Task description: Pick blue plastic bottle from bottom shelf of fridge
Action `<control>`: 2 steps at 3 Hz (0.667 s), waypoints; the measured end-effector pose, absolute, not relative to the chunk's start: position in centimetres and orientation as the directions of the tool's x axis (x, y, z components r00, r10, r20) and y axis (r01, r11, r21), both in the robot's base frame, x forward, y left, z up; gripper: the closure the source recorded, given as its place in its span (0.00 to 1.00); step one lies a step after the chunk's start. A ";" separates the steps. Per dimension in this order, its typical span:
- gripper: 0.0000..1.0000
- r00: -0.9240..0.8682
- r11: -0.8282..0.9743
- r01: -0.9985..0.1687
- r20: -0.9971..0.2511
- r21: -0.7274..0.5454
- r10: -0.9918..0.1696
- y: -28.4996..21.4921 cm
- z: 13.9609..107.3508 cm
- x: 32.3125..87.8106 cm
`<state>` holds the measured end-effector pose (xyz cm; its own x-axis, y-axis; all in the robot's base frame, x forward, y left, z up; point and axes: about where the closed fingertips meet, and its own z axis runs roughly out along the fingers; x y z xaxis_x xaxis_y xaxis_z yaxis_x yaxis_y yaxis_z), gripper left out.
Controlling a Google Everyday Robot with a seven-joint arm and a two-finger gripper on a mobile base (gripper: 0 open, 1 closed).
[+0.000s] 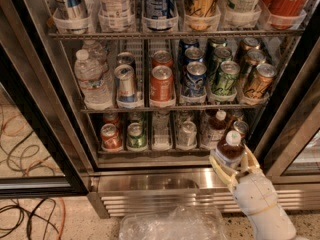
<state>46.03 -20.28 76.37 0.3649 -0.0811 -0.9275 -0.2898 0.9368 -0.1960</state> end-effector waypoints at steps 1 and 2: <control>1.00 0.399 0.875 -0.414 -0.914 -0.250 -0.073 -17.5 77.3 43.0; 1.00 0.436 0.808 -0.515 -0.899 -0.286 -0.040 -14.3 78.2 40.9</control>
Offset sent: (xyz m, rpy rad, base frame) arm -0.0794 0.0948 0.0281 -0.1019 -0.0990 0.4258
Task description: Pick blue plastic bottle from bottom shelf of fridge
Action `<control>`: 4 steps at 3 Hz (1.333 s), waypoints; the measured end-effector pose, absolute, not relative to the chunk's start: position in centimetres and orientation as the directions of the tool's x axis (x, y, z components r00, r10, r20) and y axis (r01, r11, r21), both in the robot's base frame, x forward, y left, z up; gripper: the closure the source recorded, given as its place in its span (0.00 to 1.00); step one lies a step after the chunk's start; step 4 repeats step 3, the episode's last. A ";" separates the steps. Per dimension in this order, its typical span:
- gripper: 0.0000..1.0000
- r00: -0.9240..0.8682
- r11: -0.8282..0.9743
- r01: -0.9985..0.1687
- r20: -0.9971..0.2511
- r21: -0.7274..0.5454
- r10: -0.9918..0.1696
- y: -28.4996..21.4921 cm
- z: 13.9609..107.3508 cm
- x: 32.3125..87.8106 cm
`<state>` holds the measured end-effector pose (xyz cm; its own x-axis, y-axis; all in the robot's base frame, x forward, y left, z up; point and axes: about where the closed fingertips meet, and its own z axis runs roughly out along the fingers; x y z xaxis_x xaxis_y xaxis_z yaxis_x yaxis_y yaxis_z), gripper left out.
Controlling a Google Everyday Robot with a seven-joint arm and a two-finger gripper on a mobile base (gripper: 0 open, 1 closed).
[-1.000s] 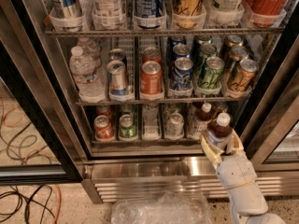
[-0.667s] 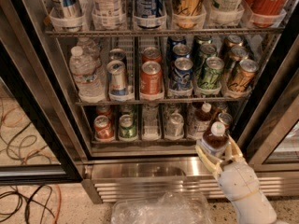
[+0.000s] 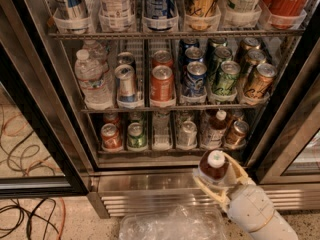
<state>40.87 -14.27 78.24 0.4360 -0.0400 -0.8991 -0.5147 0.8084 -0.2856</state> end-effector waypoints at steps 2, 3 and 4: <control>1.00 0.498 0.766 -0.579 -0.865 -0.278 0.062 -9.6 81.1 40.9; 1.00 0.498 0.767 -0.579 -0.865 -0.276 0.065 -9.6 81.1 41.0; 1.00 0.498 0.767 -0.579 -0.865 -0.276 0.065 -9.6 81.1 41.0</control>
Offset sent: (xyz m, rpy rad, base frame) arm 0.0106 0.0624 0.0460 0.1291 -0.1124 0.1154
